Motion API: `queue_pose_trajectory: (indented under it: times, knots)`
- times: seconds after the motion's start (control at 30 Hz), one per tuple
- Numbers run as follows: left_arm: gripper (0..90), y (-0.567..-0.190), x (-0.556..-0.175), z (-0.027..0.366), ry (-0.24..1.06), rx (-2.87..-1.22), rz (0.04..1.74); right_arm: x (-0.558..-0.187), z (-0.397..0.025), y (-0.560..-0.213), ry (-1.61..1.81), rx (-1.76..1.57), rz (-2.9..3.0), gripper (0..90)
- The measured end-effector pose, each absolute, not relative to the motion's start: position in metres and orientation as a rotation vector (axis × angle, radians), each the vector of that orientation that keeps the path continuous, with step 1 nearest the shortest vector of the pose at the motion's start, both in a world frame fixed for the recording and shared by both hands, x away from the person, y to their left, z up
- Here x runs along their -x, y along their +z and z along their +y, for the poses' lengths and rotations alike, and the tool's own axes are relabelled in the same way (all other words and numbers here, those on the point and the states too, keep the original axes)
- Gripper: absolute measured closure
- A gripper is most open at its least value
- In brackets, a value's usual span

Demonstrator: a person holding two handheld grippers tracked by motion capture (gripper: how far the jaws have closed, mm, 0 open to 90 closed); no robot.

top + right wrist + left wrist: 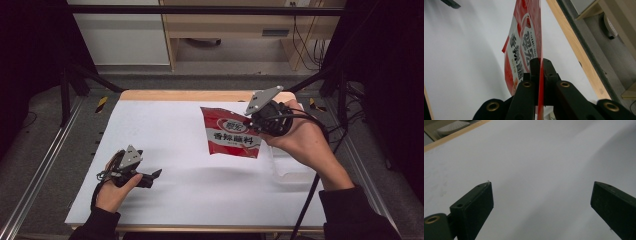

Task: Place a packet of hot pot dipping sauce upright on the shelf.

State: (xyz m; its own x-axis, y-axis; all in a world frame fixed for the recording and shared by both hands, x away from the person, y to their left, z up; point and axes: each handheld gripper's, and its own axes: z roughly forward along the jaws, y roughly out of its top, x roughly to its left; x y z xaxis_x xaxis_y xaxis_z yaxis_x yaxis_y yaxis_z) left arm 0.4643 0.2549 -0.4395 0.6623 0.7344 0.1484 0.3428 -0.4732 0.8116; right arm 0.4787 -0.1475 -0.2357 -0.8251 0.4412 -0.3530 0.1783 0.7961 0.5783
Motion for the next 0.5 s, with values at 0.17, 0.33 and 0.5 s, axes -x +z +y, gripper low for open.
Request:
queue_pose_trajectory:
  times: [0.17,0.33,0.5]
  knots:
    - [4.7,-0.44,-0.465,0.26,0.63,-2.068,0.852,-0.475,-0.164,-0.227,0.734,-0.505,2.477,89.7]
    - [4.7,-0.441,-0.466,0.262,0.626,-2.061,0.868,-0.473,-0.179,-0.223,0.725,-0.541,2.466,89.7]
    - [4.7,-0.442,-0.467,0.263,0.625,-2.063,0.868,-0.471,-0.19,-0.218,0.723,-0.576,2.448,89.7]
